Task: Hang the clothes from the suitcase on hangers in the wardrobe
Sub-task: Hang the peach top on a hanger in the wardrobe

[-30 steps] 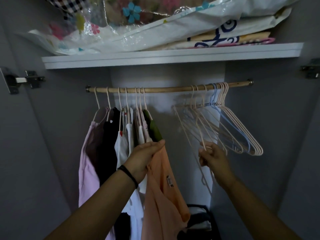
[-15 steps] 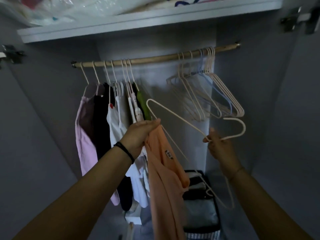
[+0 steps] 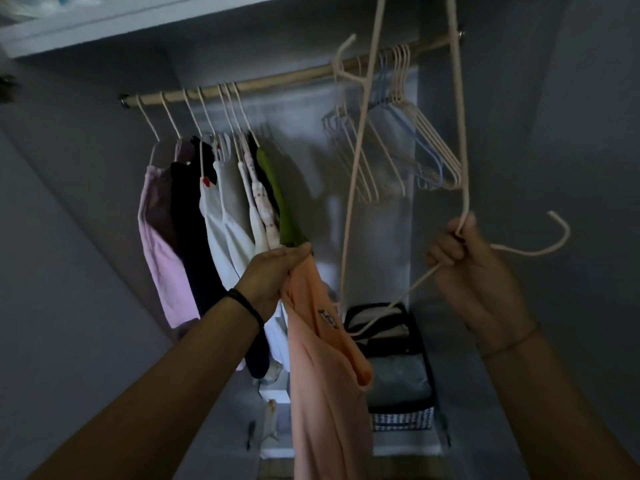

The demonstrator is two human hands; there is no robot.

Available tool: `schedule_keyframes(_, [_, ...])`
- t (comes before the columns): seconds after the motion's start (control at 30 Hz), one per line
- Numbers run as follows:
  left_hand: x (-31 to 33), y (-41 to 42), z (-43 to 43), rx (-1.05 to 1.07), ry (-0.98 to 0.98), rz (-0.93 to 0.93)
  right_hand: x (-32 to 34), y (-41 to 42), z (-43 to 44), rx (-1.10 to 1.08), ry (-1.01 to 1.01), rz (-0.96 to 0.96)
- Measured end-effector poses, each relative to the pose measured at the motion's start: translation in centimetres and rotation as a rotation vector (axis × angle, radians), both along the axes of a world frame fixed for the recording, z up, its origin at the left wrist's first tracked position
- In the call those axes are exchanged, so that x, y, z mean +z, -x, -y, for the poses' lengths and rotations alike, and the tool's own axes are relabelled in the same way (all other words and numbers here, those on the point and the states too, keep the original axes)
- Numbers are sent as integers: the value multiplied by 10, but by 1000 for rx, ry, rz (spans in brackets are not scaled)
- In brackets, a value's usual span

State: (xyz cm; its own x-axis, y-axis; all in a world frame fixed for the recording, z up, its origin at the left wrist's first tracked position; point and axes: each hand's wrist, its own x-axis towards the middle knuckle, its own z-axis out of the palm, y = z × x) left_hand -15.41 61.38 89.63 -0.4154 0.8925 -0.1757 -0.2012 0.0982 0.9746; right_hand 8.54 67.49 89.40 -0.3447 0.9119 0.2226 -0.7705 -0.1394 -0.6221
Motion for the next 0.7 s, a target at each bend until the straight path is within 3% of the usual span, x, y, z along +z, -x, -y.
schedule_keyframes(0.37, [-25,6,10,169,68,-31,7,-20,7,13,8,-44])
schedule_keyframes(0.7, [-26,0,14,92,73,18,-38,23,-5,110,-27,-63])
